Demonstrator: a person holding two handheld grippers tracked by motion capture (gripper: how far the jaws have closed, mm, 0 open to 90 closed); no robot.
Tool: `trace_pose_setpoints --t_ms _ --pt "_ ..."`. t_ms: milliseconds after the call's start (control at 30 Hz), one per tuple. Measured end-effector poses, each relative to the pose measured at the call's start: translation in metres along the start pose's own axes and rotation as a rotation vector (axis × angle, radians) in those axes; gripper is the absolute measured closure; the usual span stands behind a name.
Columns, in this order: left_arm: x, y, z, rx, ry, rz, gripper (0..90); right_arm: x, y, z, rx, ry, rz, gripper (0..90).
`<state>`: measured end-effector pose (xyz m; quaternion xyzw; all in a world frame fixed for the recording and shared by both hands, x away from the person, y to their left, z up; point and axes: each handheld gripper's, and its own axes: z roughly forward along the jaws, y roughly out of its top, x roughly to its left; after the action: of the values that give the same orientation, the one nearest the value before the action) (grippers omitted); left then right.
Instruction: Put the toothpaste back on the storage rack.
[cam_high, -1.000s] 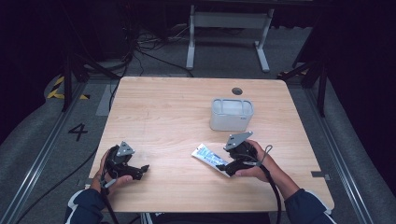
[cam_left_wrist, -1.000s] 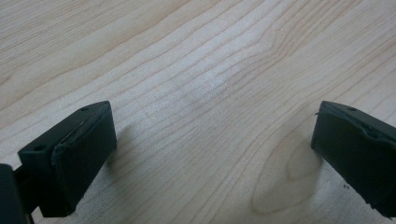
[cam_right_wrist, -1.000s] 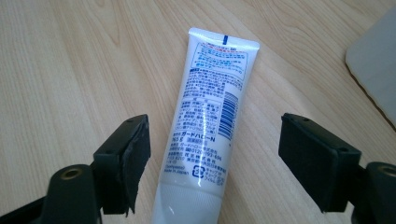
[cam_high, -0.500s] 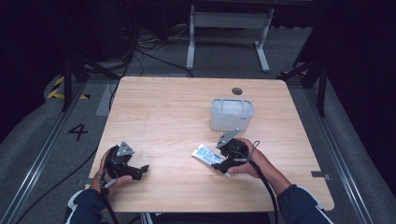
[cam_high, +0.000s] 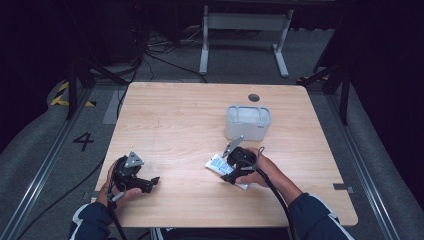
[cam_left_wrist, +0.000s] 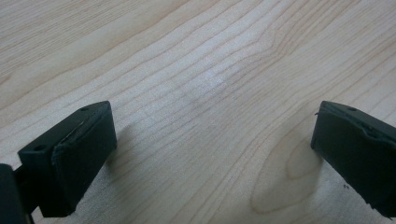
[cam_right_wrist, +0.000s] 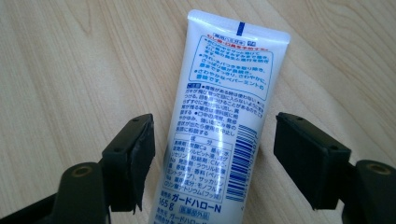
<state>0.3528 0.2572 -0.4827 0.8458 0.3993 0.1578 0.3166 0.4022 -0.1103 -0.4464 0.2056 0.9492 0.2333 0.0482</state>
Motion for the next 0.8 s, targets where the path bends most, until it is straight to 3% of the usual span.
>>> trace_pose_setpoints --t_ms 167,267,300,433,800 --pt "-0.002 -0.001 0.0 0.004 -0.012 -0.023 0.6 -0.002 0.001 0.007 0.022 0.001 0.014 32.3" --pt "-0.002 -0.001 0.0 0.004 -0.011 -0.022 0.6 -0.002 0.001 0.009 0.029 0.002 0.021 33.3" --pt "0.0 0.0 0.0 0.002 -0.004 -0.002 0.5 -0.002 0.002 0.01 0.027 0.006 0.024 33.7" --pt "-0.001 -0.001 0.0 0.005 -0.012 -0.022 0.5 -0.002 0.006 0.011 0.046 -0.015 0.02 35.3" --pt "-0.001 -0.001 0.0 0.005 -0.011 -0.022 0.6 -0.002 0.016 0.013 0.099 -0.018 0.023 39.4"
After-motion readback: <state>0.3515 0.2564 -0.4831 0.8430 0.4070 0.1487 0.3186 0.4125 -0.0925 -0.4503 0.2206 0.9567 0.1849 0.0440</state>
